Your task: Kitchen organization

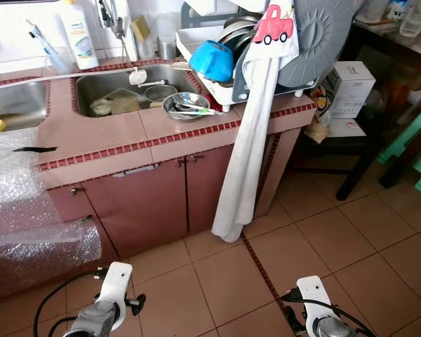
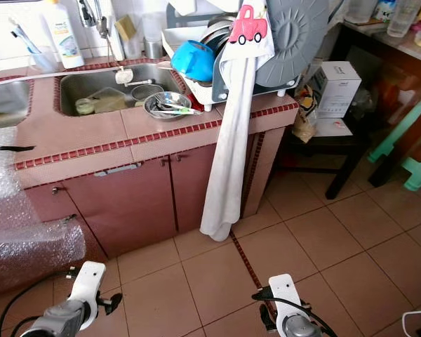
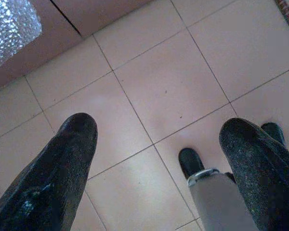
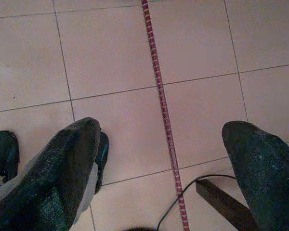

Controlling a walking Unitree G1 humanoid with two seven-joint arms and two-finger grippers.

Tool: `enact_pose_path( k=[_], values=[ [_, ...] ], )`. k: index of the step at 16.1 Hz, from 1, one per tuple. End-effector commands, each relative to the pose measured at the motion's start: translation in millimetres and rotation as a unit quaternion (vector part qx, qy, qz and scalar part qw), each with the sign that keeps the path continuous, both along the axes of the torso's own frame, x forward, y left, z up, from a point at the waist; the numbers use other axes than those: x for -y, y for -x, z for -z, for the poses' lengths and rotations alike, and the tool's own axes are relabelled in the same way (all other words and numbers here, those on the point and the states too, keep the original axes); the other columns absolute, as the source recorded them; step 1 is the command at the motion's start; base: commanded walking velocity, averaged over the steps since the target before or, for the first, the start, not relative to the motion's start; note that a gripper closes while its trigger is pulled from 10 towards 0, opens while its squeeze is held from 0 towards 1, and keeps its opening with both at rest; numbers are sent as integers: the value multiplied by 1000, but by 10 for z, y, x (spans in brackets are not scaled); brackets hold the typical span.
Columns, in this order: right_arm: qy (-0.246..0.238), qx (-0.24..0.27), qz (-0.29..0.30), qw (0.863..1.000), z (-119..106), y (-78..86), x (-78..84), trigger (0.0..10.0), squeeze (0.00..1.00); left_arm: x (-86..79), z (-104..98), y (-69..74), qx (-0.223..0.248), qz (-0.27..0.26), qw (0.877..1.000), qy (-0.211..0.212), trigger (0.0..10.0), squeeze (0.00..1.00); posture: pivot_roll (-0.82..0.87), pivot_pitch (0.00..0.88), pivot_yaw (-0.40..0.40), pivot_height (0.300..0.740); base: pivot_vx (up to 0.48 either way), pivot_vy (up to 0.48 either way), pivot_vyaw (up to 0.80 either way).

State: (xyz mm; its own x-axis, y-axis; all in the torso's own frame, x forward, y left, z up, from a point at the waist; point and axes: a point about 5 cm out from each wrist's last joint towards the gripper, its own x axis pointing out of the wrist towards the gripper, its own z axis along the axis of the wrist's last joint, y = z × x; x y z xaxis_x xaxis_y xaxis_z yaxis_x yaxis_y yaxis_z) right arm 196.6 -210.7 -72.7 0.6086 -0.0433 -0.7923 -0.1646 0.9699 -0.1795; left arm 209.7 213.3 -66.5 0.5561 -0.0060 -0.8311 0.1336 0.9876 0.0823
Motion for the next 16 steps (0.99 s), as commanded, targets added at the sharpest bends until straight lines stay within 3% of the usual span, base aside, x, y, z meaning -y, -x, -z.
enact_pose_path(
  k=[1,16],
  values=[
    [5,-3,-3,1000,9,28,27,10000,0,-47,10,32,-10,2,1000,-8,10000,0,-31,27,8,740,0,0,-763],
    [9,-12,-5,1000,26,68,53,10000,0,-65,60,132,-26,17,999,-21,10000,0,-33,31,8,740,0,0,-757]
  ],
)
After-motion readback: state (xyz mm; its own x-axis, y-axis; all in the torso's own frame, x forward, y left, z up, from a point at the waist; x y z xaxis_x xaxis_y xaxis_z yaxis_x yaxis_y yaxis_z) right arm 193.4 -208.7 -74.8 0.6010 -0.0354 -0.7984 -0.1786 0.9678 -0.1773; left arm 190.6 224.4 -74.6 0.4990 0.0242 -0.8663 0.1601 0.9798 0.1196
